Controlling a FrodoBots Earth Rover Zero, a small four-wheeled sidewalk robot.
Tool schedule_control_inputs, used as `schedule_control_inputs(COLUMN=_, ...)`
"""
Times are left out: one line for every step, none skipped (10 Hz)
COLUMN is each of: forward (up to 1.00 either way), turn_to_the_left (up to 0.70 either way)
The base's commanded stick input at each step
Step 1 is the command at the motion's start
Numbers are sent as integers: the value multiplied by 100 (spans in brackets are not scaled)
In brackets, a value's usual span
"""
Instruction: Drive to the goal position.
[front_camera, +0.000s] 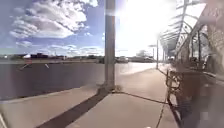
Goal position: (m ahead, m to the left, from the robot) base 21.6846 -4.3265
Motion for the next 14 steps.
schedule_control_inputs(forward=85, turn_to_the_left=-27)
schedule_control_inputs(forward=85, turn_to_the_left=-27)
schedule_control_inputs(forward=85, turn_to_the_left=-15)
schedule_control_inputs(forward=85, turn_to_the_left=0)
schedule_control_inputs(forward=85, turn_to_the_left=0)
schedule_control_inputs(forward=85, turn_to_the_left=0)
schedule_control_inputs(forward=85, turn_to_the_left=-22)
schedule_control_inputs(forward=85, turn_to_the_left=-27)
schedule_control_inputs(forward=85, turn_to_the_left=-27)
schedule_control_inputs(forward=85, turn_to_the_left=-12)
schedule_control_inputs(forward=85, turn_to_the_left=0)
schedule_control_inputs(forward=85, turn_to_the_left=0)
schedule_control_inputs(forward=85, turn_to_the_left=0)
schedule_control_inputs(forward=85, turn_to_the_left=-6)
